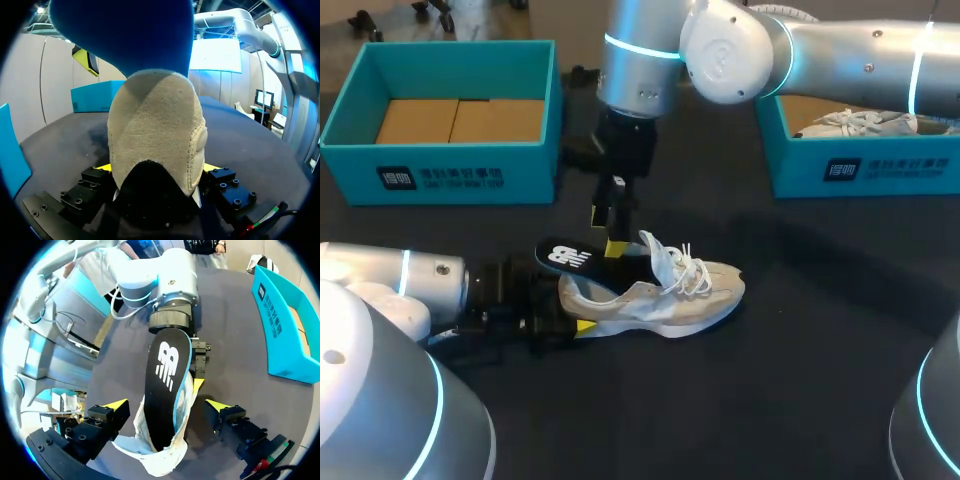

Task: Take the shoe out of the shoebox, open the shoe tongue, remove and reinsert the insole, then place the shoe into the shoebox

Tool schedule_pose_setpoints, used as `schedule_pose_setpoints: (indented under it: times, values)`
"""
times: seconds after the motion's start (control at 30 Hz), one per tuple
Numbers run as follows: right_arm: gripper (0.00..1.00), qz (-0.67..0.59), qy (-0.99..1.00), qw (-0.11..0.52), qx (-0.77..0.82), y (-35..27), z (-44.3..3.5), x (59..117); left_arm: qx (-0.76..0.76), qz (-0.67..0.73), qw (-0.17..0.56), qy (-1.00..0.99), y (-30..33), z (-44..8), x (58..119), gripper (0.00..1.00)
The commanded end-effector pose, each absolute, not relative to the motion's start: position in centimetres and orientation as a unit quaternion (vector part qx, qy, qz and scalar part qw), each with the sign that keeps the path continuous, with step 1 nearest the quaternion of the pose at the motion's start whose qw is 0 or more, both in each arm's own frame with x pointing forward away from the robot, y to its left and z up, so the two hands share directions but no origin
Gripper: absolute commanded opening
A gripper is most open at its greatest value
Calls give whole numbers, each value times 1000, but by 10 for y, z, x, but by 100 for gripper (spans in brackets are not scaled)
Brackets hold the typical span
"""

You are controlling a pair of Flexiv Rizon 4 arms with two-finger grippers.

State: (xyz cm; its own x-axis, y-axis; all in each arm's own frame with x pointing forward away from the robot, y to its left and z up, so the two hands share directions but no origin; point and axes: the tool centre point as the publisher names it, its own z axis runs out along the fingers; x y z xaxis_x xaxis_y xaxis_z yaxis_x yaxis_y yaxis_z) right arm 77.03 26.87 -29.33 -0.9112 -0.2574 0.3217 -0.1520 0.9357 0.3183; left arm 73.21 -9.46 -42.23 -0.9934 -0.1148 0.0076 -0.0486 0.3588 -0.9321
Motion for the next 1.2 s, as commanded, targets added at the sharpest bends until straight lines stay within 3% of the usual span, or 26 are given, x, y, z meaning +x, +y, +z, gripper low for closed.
schedule_pose_setpoints:
  times: [0.03, 0.27, 0.33, 0.6, 1.2]
  values:
    - [100, -144, -967, 180, 106, 270, -293, 769, -49, -562, 29, 825, -95, -425, 732, 0]
    - [100, -144, -967, 180, 106, 270, -293, 769, -49, -562, 29, 825, -95, -425, 732, 0]
    - [100, -104, -962, 245, 58, 274, -299, 770, -49, -562, 29, 825, -95, -425, 732, 0]
    - [100, -168, -927, 334, -38, 269, -301, 764, -49, -562, 29, 825, -95, -425, 732, 0]
    - [100, -243, -886, 387, -75, 279, -320, 748, -49, -562, 29, 825, -95, -425, 732, 0]
